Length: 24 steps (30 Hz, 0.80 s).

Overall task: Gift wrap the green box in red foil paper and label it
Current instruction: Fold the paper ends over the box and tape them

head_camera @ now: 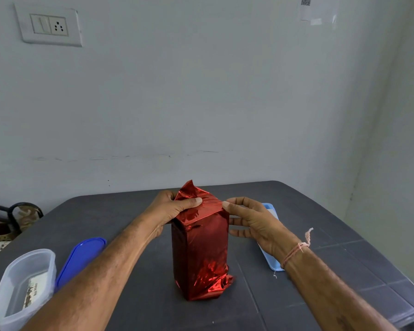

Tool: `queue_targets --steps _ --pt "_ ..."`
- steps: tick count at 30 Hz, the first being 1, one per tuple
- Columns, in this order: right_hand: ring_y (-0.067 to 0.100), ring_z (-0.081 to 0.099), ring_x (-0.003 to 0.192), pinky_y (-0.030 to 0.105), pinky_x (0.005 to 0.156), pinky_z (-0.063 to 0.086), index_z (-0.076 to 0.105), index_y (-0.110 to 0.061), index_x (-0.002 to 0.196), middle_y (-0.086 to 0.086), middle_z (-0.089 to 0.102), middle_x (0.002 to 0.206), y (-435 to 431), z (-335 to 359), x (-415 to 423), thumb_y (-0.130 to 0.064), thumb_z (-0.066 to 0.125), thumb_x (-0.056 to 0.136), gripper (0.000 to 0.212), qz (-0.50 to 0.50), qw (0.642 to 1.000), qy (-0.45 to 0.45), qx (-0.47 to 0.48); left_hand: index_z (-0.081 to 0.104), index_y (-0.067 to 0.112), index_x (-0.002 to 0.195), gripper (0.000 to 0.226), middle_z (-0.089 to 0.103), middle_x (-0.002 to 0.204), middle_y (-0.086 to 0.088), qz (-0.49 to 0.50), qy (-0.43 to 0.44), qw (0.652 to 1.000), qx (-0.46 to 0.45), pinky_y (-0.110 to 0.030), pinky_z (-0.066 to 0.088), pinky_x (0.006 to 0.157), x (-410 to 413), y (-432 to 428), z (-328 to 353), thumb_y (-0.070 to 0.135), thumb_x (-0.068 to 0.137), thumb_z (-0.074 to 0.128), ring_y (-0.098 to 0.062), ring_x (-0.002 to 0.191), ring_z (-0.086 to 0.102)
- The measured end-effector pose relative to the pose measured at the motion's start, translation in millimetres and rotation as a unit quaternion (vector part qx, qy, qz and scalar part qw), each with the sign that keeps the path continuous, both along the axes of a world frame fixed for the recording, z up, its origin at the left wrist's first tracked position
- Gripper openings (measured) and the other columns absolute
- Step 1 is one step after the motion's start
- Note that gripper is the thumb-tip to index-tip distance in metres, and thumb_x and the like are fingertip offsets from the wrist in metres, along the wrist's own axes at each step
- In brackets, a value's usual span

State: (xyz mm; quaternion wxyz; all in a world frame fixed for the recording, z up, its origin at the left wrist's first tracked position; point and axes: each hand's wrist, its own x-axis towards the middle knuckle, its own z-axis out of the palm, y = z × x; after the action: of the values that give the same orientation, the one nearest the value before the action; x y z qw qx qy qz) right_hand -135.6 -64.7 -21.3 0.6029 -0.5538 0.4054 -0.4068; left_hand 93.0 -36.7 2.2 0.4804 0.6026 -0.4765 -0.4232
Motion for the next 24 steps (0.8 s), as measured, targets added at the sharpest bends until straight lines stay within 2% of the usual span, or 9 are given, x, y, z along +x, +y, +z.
queue_targets --steps 3,6,9,11,13,16,19,22,24 --pt "0.023 0.075 0.1 0.037 0.082 0.061 0.066 -0.01 0.118 0.008 0.076 0.113 3.1 -7.5 -9.1 -0.038 0.079 0.083 0.047 -0.008 1.0 -0.007 -0.012 0.077 0.01 0.092 0.027 0.08 0.088 -0.009 0.0 0.01 1.0 0.0 -0.022 0.054 0.065 -0.6 2.5 0.1 0.026 0.073 0.089 -0.012 0.068 0.075" --pt "0.02 0.072 0.091 0.029 0.073 0.06 0.069 -0.008 0.114 0.01 0.074 0.106 2.2 -18.3 -33.5 -0.031 0.073 0.092 0.032 -0.079 0.996 0.013 -0.048 0.077 0.012 0.091 0.024 0.08 0.086 -0.007 -0.001 0.012 1.0 -0.004 -0.022 0.054 0.065 0.2 3.5 -0.6 0.025 0.074 0.088 -0.01 0.066 0.074" --pt "0.02 0.07 0.086 0.027 0.068 0.054 0.074 -0.013 0.102 0.006 0.075 0.096 -9.0 -34.3 -73.6 -0.025 0.073 0.093 0.015 -0.223 0.959 0.142 -0.107 0.077 0.014 0.086 0.021 0.08 0.083 -0.006 -0.002 0.012 1.0 -0.009 -0.024 0.054 0.069 0.5 2.0 -1.8 0.025 0.073 0.089 -0.01 0.065 0.073" --pt "0.021 0.069 0.092 0.03 0.071 0.053 0.074 -0.014 0.102 0.003 0.073 0.099 -15.8 -44.3 -99.3 -0.03 0.072 0.093 0.019 -0.284 0.921 0.249 -0.095 0.076 0.015 0.082 0.018 0.079 0.077 -0.004 -0.001 0.012 1.0 -0.011 -0.025 0.053 0.069 0.0 1.5 -1.7 0.025 0.073 0.089 -0.008 0.061 0.071" --pt "0.025 0.066 0.098 0.036 0.074 0.057 0.073 -0.008 0.108 0.007 0.07 0.107 -19.2 -52.9 -116.0 -0.036 0.068 0.096 0.031 -0.255 0.92 0.294 -0.037 0.076 0.014 0.081 0.019 0.079 0.077 -0.005 0.0 0.014 1.0 -0.014 -0.024 0.052 0.066 -1.4 1.6 -1.5 0.025 0.072 0.089 -0.008 0.058 0.071" --pt "0.025 0.063 0.099 0.034 0.072 0.058 0.064 0.001 0.121 0.011 0.065 0.113 -18.2 -55.8 -122.5 -0.036 0.062 0.101 0.042 -0.18 0.951 0.241 0.077 0.075 0.013 0.084 0.032 0.079 0.077 -0.005 -0.002 0.016 1.0 -0.011 -0.025 0.052 0.066 -2.1 3.9 0.0 0.03 0.063 0.09 -0.009 0.059 0.072" --pt "0.027 0.066 0.094 0.04 0.077 0.063 0.06 0.004 0.128 0.019 0.062 0.118 -27.9 -52.8 -125.4 -0.032 0.066 0.098 0.047 -0.164 0.958 0.198 0.125 0.075 0.013 0.088 0.05 0.079 0.08 -0.006 -0.001 0.018 1.0 -0.007 -0.026 0.052 0.067 -1.2 5.7 0.5 0.039 0.048 0.09 -0.012 0.064 0.073" --pt "0.033 0.067 0.101 0.048 0.083 0.063 0.061 0.004 0.126 0.021 0.058 0.124 -37.3 -44.7 -122.5 -0.025 0.074 0.093 0.046 -0.153 0.955 0.205 0.151 0.076 0.013 0.091 0.04 0.08 0.083 -0.007 -0.002 0.027 1.0 -0.007 -0.026 0.053 0.067 -0.3 4.4 -1.1 0.032 0.059 0.09 -0.015 0.069 0.073" --pt "0.038 0.066 0.105 0.051 0.081 0.063 0.064 0.003 0.113 0.022 0.056 0.126 -39.4 -37.3 -118.8 -0.017 0.076 0.091 0.032 -0.15 0.953 0.21 0.159 0.075 0.013 0.091 0.032 0.079 0.078 -0.004 -0.002 0.026 1.0 -0.005 -0.026 0.053 0.065 -0.7 3.7 -1.2 0.028 0.067 0.09 -0.013 0.066 0.073"
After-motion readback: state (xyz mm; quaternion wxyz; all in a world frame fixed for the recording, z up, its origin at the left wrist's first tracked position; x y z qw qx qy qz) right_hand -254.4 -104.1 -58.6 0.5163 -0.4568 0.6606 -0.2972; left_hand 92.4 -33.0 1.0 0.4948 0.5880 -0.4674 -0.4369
